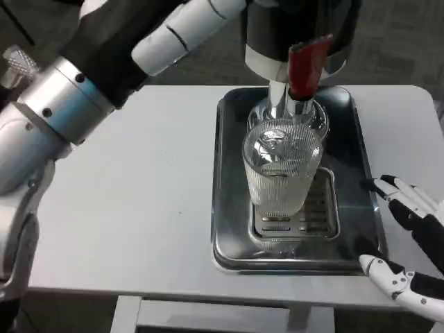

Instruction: Grasp the cup under the faucet to collect the drink, then remove the cup.

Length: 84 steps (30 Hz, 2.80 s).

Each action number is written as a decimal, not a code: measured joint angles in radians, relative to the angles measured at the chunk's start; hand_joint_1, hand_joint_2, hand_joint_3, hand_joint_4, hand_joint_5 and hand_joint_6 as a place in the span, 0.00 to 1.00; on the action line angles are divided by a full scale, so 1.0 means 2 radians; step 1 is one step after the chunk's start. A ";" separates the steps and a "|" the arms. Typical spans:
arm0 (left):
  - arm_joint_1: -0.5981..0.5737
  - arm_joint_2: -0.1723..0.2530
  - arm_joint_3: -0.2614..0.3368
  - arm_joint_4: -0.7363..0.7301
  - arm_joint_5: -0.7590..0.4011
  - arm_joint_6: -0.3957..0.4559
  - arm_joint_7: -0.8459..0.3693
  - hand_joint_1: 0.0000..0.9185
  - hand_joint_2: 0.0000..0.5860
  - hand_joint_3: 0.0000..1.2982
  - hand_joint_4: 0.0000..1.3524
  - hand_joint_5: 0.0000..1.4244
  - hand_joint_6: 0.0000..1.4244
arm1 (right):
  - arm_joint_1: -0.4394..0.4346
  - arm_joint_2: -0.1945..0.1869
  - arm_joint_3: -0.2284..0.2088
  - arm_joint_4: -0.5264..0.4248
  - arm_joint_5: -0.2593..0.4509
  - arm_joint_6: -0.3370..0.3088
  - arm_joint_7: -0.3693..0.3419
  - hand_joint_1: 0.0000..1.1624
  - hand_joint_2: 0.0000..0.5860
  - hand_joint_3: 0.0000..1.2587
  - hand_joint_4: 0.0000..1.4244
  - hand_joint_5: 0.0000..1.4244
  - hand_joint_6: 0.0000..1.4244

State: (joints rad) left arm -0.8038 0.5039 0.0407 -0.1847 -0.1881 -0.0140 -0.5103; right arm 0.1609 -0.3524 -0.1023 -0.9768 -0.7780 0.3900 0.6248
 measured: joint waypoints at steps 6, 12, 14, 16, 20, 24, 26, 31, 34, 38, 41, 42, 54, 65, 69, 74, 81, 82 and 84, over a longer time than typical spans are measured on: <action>-0.003 -0.002 -0.008 0.009 0.001 0.002 -0.004 0.00 0.23 0.21 0.15 0.22 0.18 | 0.001 0.000 -0.002 0.000 0.001 0.000 -0.001 0.30 0.84 0.07 0.00 0.00 0.02; -0.008 -0.015 -0.033 0.037 -0.019 0.021 -0.050 0.00 0.16 0.18 0.12 0.19 0.14 | 0.003 0.000 -0.006 -0.001 0.010 0.001 -0.003 0.30 0.84 0.07 0.00 0.00 0.02; -0.004 -0.021 -0.044 0.048 -0.019 0.030 -0.064 0.00 0.16 0.18 0.11 0.19 0.14 | 0.007 -0.001 -0.011 -0.003 0.013 0.001 -0.004 0.30 0.84 0.07 0.00 0.00 0.02; -0.004 -0.021 -0.044 0.048 -0.020 0.031 -0.065 0.00 0.16 0.18 0.11 0.19 0.14 | 0.011 -0.001 -0.017 -0.003 0.015 0.001 -0.004 0.30 0.84 0.07 0.00 0.00 0.02; -0.004 -0.022 -0.044 0.048 -0.020 0.031 -0.066 0.00 0.16 0.18 0.11 0.19 0.14 | 0.012 -0.001 -0.021 -0.003 0.021 0.000 -0.008 0.30 0.84 0.07 0.00 0.00 0.02; 0.003 -0.022 -0.044 0.048 -0.020 0.033 -0.067 0.00 0.16 0.18 0.11 0.19 0.13 | 0.013 -0.003 -0.021 -0.003 0.027 0.000 -0.008 0.30 0.84 0.07 0.00 0.00 0.02; 0.005 -0.021 -0.044 0.048 -0.018 0.033 -0.071 0.00 0.16 0.18 0.11 0.19 0.13 | 0.013 -0.004 -0.021 -0.003 0.029 0.000 -0.008 0.30 0.84 0.07 0.00 0.00 0.02; 0.006 -0.009 -0.047 0.045 0.002 0.022 -0.080 0.00 0.15 0.18 0.11 0.19 0.13 | 0.018 -0.005 -0.023 -0.003 0.031 0.001 -0.008 0.30 0.84 0.07 0.00 0.00 0.02; 0.006 -0.005 -0.048 0.043 0.009 0.016 -0.080 0.00 0.15 0.18 0.11 0.19 0.13 | 0.018 -0.005 -0.023 -0.003 0.031 0.001 -0.008 0.30 0.84 0.07 0.00 0.00 0.02; 0.009 0.000 -0.050 0.039 0.023 0.003 -0.080 0.00 0.15 0.18 0.11 0.19 0.13 | 0.017 -0.006 -0.023 -0.003 0.032 0.001 -0.008 0.30 0.84 0.07 0.00 0.00 0.02; 0.010 0.002 -0.052 0.039 0.034 -0.009 -0.080 0.00 0.14 0.18 0.11 0.18 0.13 | 0.015 -0.007 -0.024 -0.003 0.034 0.002 -0.008 0.30 0.84 0.07 0.00 0.00 0.02; 0.010 0.002 -0.052 0.040 0.037 -0.012 -0.081 0.00 0.14 0.18 0.11 0.18 0.13 | 0.015 -0.007 -0.024 -0.003 0.035 0.003 -0.008 0.30 0.84 0.07 0.00 0.00 0.02; 0.003 0.022 -0.066 0.060 0.088 -0.086 -0.078 0.00 0.14 0.17 0.11 0.18 0.13 | 0.009 -0.013 -0.024 -0.002 0.039 0.009 -0.008 0.30 0.84 0.07 0.00 0.00 0.01; 0.003 0.024 -0.070 0.068 0.101 -0.109 -0.073 0.00 0.14 0.17 0.10 0.17 0.13 | 0.008 -0.013 -0.022 -0.002 0.039 0.021 -0.008 0.30 0.84 0.07 0.00 0.00 0.01; 0.001 0.030 -0.075 0.069 0.118 -0.127 -0.070 0.00 0.14 0.16 0.10 0.17 0.13 | 0.008 -0.014 -0.022 -0.002 0.039 0.021 -0.008 0.30 0.84 0.07 0.00 0.00 0.01; -0.001 0.033 -0.080 0.074 0.122 -0.137 -0.065 0.00 0.14 0.16 0.09 0.17 0.13 | 0.008 -0.014 -0.021 -0.002 0.039 0.022 -0.008 0.30 0.84 0.07 0.00 0.00 0.01; -0.002 0.034 -0.085 0.074 0.131 -0.141 -0.059 0.00 0.14 0.16 0.09 0.17 0.13 | 0.006 -0.008 -0.020 -0.003 0.049 0.034 -0.008 0.30 0.80 0.05 0.00 0.00 0.03; -0.002 0.034 -0.085 0.074 0.132 -0.140 -0.059 0.00 0.14 0.16 0.09 0.16 0.13 | 0.006 -0.007 -0.021 -0.003 0.052 0.035 -0.008 0.30 0.77 0.05 0.00 0.01 0.05; -0.002 0.034 -0.085 0.074 0.132 -0.140 -0.059 0.00 0.14 0.16 0.09 0.16 0.13 | 0.006 -0.004 -0.023 -0.003 0.062 0.036 -0.011 0.31 0.71 0.03 0.01 0.03 0.07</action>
State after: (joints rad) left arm -0.8069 0.5717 -0.1295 -0.0364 0.0757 -0.2948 -0.6284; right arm 0.1721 -0.3605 -0.1481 -0.9825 -0.6533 0.4615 0.6031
